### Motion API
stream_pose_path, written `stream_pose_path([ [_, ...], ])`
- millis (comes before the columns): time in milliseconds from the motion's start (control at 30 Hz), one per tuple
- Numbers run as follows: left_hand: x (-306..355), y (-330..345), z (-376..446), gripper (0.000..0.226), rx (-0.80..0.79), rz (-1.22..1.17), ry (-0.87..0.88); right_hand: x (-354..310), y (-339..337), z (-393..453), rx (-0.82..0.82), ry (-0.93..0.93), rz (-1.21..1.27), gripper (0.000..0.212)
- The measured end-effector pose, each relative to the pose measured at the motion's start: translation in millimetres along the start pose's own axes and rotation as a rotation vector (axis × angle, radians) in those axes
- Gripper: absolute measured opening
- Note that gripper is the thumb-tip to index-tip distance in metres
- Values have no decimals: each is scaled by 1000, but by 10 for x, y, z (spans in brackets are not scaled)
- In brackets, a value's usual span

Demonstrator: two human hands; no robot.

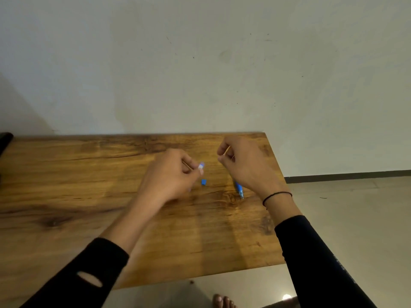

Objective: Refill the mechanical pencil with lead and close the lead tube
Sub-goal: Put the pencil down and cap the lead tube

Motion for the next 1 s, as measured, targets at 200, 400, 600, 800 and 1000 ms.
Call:
stream_pose_path([
  [200,-248,-177,34,18,55,-454,-146,-250,587,-166,-265,-171,-177,23],
  [400,-217,-179,8,22,62,-553,-162,-271,682,-177,-186,-230,-312,28],
  [600,-206,-141,-46,21,78,-773,-264,-215,586,-121,-189,-174,-128,23],
  [800,-302,-189,-45,25,176,-1051,-345,-191,244,-30,-162,1,757,10],
  [1000,-266,-168,-30,28,181,-1252,-330,-174,226,-30,-185,46,1052,12],
])
Point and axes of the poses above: each hand's wrist, its own z-axis towards the middle knuckle, its own y-axis out of the palm, x = y × z, the point moved 10 cm from there along z, towards the middle knuckle, and after that the axes turned 8 degrees about y, right-handed, at the moved point
